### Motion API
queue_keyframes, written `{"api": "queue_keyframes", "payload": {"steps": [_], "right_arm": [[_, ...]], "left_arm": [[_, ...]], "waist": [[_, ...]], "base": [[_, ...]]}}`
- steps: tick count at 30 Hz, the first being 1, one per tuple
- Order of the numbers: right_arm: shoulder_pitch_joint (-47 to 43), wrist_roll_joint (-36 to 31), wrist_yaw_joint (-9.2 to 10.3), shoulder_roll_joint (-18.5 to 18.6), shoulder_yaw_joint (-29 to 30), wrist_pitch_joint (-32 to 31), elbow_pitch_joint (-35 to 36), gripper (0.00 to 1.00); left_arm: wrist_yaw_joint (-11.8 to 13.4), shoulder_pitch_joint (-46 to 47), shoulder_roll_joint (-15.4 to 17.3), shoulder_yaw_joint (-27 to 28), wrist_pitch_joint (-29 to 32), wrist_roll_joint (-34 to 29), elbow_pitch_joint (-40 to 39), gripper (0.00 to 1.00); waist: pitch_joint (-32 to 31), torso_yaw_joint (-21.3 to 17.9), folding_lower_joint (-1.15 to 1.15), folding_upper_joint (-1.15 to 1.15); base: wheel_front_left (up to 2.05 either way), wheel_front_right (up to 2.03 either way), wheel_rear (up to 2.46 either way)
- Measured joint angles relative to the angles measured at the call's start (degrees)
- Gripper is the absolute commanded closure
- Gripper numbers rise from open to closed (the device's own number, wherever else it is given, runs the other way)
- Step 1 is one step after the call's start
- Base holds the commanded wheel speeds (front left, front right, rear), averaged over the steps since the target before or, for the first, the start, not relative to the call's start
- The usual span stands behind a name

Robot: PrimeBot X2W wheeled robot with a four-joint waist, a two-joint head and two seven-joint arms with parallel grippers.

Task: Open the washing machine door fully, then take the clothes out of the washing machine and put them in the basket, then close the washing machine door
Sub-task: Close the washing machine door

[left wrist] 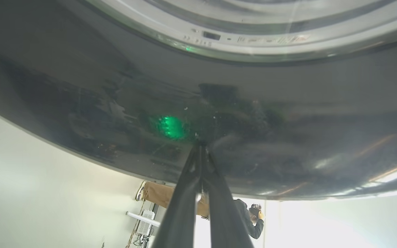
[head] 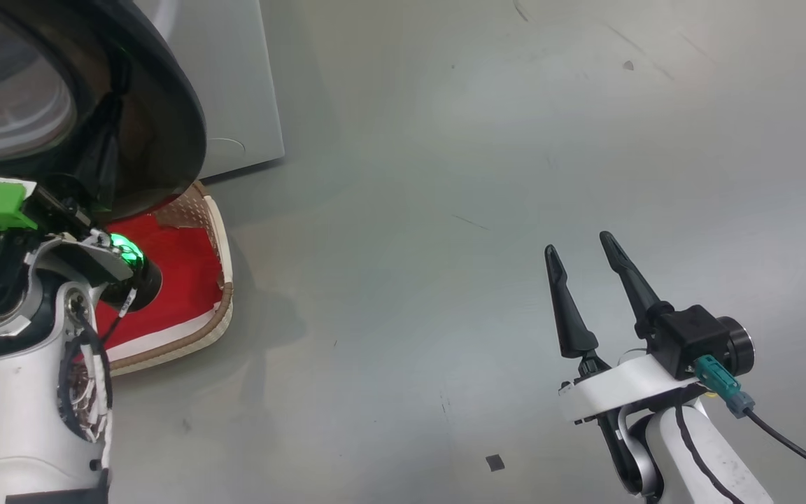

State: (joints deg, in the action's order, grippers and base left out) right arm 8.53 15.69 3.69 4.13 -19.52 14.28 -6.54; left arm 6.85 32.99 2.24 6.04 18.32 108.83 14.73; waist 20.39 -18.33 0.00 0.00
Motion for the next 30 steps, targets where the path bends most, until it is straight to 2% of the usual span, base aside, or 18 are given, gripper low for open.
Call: {"api": "queue_keyframes", "payload": {"steps": [6,12,22,30], "right_arm": [[0.4,-0.2,-0.01,0.4,0.7,0.0,0.1,0.00],[0.5,-0.3,-0.08,1.3,1.2,0.0,0.1,0.00],[0.3,-0.8,-1.10,3.2,2.3,0.2,0.1,0.00],[-0.4,-1.2,-1.53,3.6,2.3,0.2,0.2,0.00]], "left_arm": [[-0.4,-0.7,-0.1,-2.7,2.3,-0.6,2.1,1.00],[-3.5,-3.8,0.8,-6.5,3.6,-5.4,4.0,1.00],[-12.6,-10.1,8.3,-17.8,2.6,-25.6,3.7,1.00],[-13.7,-14.0,11.0,-19.3,-3.7,-34.4,1.8,1.00]], "waist": [[-1.2,2.1,0.00,0.00],[-3.1,4.9,0.00,0.00],[-7.1,10.7,0.00,0.00],[-10.0,14.3,0.00,0.00]], "base": [[0.00,0.00,0.00],[0.00,0.00,0.00],[0.00,0.00,0.00],[0.00,0.00,0.00]]}}
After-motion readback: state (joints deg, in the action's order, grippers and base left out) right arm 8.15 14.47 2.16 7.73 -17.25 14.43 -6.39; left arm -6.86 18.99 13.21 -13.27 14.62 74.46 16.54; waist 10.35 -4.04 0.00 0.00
